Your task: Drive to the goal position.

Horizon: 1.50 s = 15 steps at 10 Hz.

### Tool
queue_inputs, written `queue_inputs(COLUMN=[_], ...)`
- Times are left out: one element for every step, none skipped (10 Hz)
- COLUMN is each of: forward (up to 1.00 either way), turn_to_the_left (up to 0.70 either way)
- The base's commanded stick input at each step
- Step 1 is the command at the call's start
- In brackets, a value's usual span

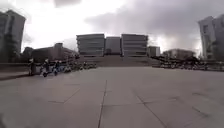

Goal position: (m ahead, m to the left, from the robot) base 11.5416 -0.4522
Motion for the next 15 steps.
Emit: queue_inputs(forward=[1.0, 1.0, 1.0, 1.0, 1.0, 1.0, 1.0, 1.0, 1.0, 1.0, 1.0, 1.0, 1.0, 1.0, 1.0], turn_to_the_left=[0.0, 0.0, 0.0, 0.0, 0.0, 0.0, 0.0, 0.0, 0.0, 0.0, 0.0, 0.0, 0.0, 0.0, 0.0])
